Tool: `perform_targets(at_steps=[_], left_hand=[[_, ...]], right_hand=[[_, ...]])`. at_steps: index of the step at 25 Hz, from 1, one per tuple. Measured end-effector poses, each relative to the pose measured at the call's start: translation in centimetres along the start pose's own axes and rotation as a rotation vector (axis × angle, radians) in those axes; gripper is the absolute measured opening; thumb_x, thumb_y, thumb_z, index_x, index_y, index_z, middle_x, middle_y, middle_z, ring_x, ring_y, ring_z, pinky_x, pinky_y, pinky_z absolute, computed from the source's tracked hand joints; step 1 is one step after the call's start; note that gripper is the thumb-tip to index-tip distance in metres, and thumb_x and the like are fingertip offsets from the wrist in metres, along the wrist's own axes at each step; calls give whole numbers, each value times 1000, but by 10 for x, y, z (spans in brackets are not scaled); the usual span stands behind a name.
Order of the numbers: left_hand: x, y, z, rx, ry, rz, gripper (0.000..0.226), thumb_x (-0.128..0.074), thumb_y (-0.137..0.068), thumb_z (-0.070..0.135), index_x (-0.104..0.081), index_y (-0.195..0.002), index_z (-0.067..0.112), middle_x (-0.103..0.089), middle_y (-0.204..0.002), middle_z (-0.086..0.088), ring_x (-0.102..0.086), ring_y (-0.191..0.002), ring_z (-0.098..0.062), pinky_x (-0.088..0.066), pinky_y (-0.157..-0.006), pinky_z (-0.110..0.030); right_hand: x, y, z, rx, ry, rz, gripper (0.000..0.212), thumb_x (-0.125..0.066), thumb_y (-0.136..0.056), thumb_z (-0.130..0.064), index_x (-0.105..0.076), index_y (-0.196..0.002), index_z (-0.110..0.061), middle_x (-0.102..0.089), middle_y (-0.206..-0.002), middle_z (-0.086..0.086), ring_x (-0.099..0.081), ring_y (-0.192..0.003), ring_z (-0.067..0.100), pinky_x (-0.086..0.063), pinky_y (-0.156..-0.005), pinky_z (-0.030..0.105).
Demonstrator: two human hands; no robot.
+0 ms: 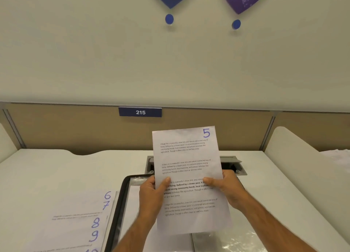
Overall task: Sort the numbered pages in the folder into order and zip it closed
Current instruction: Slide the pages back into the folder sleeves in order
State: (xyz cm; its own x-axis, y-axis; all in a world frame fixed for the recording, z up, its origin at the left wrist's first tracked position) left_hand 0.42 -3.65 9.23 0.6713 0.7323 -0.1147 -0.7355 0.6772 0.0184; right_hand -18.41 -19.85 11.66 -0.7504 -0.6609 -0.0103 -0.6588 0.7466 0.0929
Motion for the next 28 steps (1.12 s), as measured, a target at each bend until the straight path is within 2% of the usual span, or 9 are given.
perform_targets(at_steps=[3, 7, 11, 13, 14, 18, 23, 25, 28], left_hand=[[-18, -12, -14, 24, -29, -18, 17, -66, -96, 28, -71, -97, 11, -77, -89, 0, -75, -81, -19, -61, -72, -38], [-41, -31, -38, 24, -254, -1, 15, -60, -99, 30, -67, -91, 19, -74, -82, 5, -72, -79, -18, -60, -68, -29], [-63, -52, -65, -76, -673, -44, 7, -66, -94, 33, -60, -92, 36, -67, -91, 17, -64, -85, -5, -55, -80, -24], [-78, -63, -74, -127, -777, -74, 13, -67, -93, 38, -61, -104, 36, -64, -102, 17, -60, -94, -3, -50, -85, -22], [-84, -69, -77, -159, -817, -73, 19, -67, -92, 39, -62, -110, 34, -63, -107, 15, -58, -99, -5, -48, -88, -23], [-110, -94, -90, -251, -988, -99, 34, -60, -96, 41, -56, -128, 32, -56, -125, 11, -46, -120, -12, -40, -103, -29], [-135, -117, -113, -415, -1285, -178, 46, -43, -103, 46, -44, -147, 32, -46, -143, 9, -39, -128, -18, -32, -106, -37], [-138, -120, -120, -494, -1344, -156, 39, -54, -99, 42, -57, -137, 34, -55, -135, 7, -48, -119, -21, -39, -98, -41], [-138, -114, -122, -644, -1295, -76, 26, -86, -76, 26, -77, -100, 32, -71, -112, 8, -60, -99, -21, -50, -78, -42]], right_hand=[[25, -4, 2, 5, -5, 50, 85, -100, -38, -39, -73, -110, -2, -76, -104, 17, -74, -94, 38, -59, -84, 54], [71, -17, 3, -28, -78, 169, 47, -83, -69, -6, -70, -114, 0, -75, -107, 18, -74, -93, 38, -58, -87, 55], [120, -32, 7, -33, -121, 277, 72, -94, -50, -25, -70, -115, -3, -76, -107, 14, -74, -92, 35, -62, -74, 44], [139, -43, 10, -11, -156, 335, 96, -101, -30, -39, -70, -116, -8, -76, -107, 10, -74, -94, 33, -62, -73, 43], [147, -49, 11, -1, -180, 361, 97, -101, -29, -39, -70, -116, -9, -76, -108, 9, -74, -96, 32, -62, -73, 42], [168, -73, 12, 18, -269, 437, 48, -80, -75, -7, -69, -121, -8, -74, -114, 10, -72, -102, 32, -59, -81, 43], [179, -92, 23, 23, -291, 547, 38, -77, -80, -3, -70, -117, -10, -76, -107, 6, -72, -100, 31, -57, -84, 44], [181, -96, 28, 25, -305, 585, 34, -76, -82, -2, -71, -114, -11, -78, -99, 2, -73, -95, 27, -58, -79, 41], [180, -100, 34, 25, -347, 615, 33, -76, -82, -1, -72, -113, -12, -77, -101, 3, -72, -96, 27, -57, -80, 40]])
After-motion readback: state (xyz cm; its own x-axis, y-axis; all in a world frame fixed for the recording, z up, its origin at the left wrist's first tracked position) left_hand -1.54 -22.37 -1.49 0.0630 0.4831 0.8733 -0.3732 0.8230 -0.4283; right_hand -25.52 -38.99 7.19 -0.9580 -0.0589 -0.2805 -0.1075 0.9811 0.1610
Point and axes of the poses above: each hand's wrist, its own y-axis away from the middle knuckle, its own x-axis out of the back of the hand, z = x × y, the point moved 4 cm from there along -y, towards the middle knuckle
